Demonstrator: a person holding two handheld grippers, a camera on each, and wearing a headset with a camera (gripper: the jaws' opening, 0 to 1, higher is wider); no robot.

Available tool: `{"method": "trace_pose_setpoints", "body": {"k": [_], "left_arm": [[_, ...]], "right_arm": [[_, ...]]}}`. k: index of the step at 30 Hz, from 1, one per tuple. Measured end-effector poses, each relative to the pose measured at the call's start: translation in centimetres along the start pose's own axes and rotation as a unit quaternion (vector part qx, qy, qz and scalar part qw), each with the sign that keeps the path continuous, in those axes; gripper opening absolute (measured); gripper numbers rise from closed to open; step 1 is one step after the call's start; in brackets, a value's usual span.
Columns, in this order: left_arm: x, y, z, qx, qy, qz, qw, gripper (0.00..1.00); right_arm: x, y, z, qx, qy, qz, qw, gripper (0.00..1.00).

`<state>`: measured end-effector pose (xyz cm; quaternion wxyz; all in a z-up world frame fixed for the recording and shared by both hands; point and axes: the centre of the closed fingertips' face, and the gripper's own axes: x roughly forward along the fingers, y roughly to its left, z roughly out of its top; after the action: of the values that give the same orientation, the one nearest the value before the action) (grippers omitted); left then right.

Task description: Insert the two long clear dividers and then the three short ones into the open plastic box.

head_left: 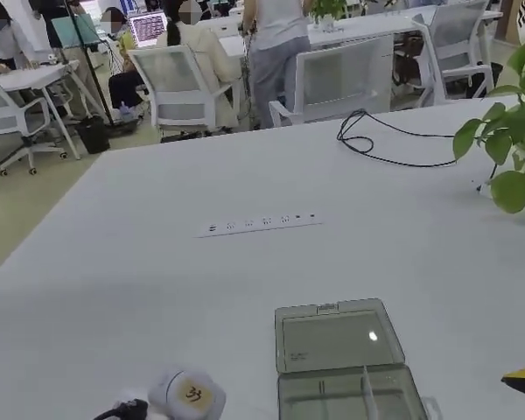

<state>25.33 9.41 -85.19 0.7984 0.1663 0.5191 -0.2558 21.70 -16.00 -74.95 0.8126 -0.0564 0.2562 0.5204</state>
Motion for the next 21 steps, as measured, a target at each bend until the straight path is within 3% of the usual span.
{"method": "trace_pose_setpoints", "body": {"k": [10, 15, 21], "left_arm": [[0.01, 0.43, -0.11, 0.016, 0.025, -0.008, 0.9995, 0.37], [0.06, 0.38, -0.02, 0.038, 0.035, -0.017, 0.9985, 0.32], [0.15, 0.37, 0.03, 0.05, 0.045, -0.022, 0.9975, 0.32]], "right_arm": [[-0.19, 0.11, -0.33, -0.001, -0.001, -0.009, 1.0, 0.93], [-0.33, 0.15, -0.55, 0.002, -0.002, -0.015, 0.9999, 0.92], [-0.4, 0.25, -0.61, 0.003, -0.003, -0.018, 0.9998, 0.92]]}}
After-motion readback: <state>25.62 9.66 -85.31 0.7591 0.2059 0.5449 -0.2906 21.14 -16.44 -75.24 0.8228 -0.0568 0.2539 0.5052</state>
